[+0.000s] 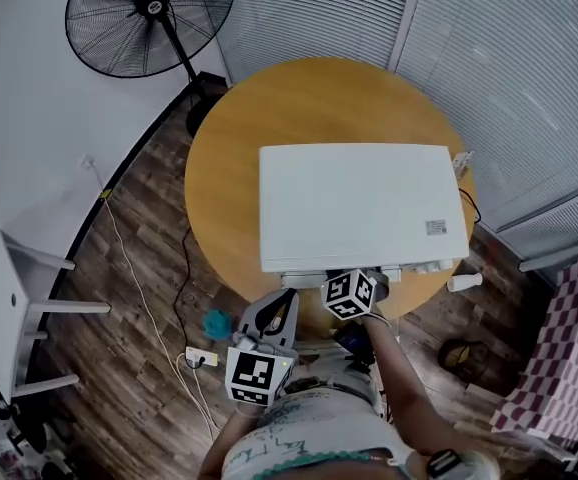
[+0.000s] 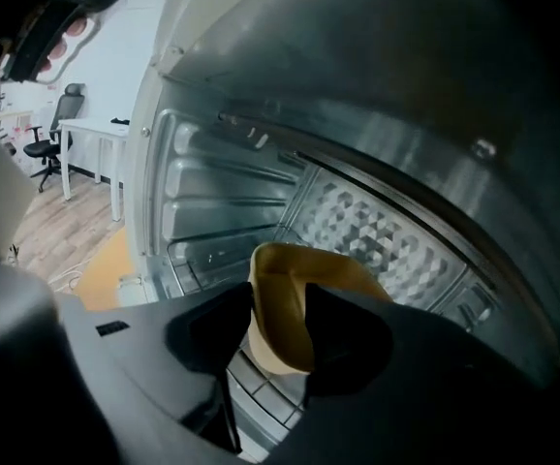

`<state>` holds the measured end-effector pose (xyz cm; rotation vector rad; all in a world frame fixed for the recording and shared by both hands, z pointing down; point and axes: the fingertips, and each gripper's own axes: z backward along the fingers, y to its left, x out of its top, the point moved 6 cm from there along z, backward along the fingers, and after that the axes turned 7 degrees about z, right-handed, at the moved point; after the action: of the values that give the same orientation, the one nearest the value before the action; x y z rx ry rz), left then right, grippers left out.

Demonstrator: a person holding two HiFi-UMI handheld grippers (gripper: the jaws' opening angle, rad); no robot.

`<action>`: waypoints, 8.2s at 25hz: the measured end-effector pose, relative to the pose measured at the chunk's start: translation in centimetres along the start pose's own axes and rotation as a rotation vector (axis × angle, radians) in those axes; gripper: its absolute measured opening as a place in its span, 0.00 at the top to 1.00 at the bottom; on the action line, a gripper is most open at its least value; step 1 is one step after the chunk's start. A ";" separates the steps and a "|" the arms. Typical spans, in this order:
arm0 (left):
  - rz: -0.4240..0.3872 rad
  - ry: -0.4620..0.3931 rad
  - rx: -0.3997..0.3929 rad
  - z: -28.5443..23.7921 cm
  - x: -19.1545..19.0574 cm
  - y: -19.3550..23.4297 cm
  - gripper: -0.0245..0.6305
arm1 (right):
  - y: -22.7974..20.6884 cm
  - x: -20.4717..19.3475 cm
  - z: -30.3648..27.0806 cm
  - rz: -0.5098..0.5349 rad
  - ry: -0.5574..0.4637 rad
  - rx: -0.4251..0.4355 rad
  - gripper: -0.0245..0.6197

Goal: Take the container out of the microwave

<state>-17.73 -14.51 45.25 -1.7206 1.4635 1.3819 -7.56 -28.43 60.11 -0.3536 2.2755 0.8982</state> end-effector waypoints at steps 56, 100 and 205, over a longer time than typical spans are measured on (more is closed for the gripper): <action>0.003 0.002 -0.027 -0.1 -1.4 -3.3 0.94 | 1.9 -0.3 7.3 0.031 -0.059 0.096 0.94; 0.070 -0.036 0.188 3.5 -5.9 -11.5 0.94 | 5.4 -3.6 16.5 0.132 -0.203 0.286 0.94; -0.003 0.022 -0.084 13.0 -12.2 -11.7 0.94 | 14.3 1.1 28.8 0.022 -0.150 0.193 0.94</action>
<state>-10.77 5.40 48.71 -1.7944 1.4329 1.4463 -1.20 1.73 50.91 -0.1695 2.2074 0.6841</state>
